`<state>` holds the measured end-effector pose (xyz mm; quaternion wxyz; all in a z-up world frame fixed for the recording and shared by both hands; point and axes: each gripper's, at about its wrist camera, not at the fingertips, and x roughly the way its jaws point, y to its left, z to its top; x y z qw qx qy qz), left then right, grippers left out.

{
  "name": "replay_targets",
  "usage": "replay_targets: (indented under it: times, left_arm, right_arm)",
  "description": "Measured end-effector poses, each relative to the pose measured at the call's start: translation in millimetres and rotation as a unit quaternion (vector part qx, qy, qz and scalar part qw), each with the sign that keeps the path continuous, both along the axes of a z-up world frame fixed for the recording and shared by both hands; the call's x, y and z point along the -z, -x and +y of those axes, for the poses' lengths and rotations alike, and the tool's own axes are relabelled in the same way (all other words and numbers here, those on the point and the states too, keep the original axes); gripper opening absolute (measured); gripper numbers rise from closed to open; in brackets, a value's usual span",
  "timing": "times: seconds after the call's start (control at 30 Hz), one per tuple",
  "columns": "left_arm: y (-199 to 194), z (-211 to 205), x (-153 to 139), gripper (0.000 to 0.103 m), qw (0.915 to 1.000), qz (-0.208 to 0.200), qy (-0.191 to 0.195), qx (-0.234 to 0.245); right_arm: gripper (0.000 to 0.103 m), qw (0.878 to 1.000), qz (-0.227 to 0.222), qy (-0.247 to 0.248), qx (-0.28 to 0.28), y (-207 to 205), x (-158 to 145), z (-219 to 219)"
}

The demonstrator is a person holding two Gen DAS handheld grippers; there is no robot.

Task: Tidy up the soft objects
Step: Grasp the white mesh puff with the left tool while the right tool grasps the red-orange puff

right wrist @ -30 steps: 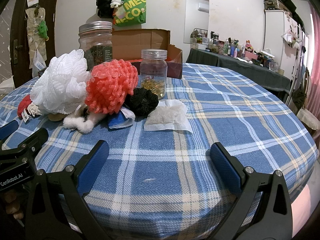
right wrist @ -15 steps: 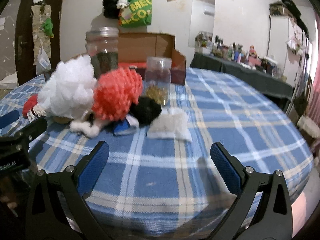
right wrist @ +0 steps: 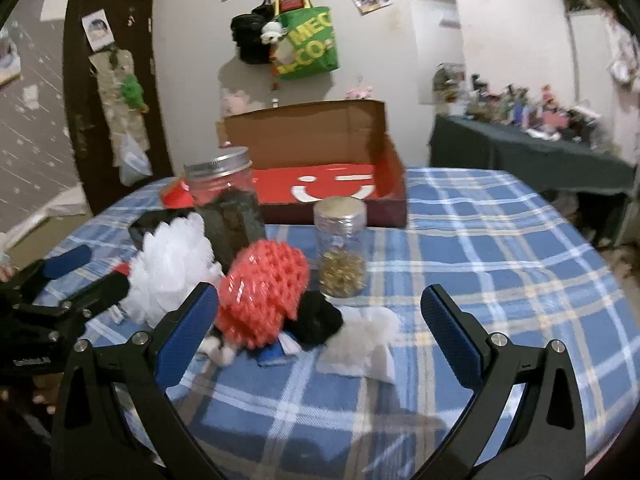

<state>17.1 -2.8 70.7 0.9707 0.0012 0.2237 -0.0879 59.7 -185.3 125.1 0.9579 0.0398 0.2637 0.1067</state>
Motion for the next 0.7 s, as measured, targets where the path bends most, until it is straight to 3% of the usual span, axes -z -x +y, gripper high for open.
replay_targets:
  times: [0.3, 0.37, 0.43, 0.7]
  left_arm:
    - [-30, -8, -5, 0.103, 0.9978, 0.028, 0.004, 0.060]
    - [-36, -12, -4, 0.103, 0.9969, 0.032, -0.001, 0.072]
    - [-39, -16, -2, 0.100, 0.9962, 0.036, -0.006, 0.080]
    - [-47, -28, 10, 0.071, 0.9905, 0.066, -0.007, 0.120]
  right_arm:
    - [0.100, 0.992, 0.049, -0.055, -0.101, -35, 8, 2]
    - [0.093, 0.991, 0.055, -0.048, -0.113, -41, 12, 7]
    - [0.076, 0.988, 0.070, -0.049, -0.125, -47, 17, 10]
    - [0.045, 0.980, 0.093, -0.072, -0.163, -51, 24, 14]
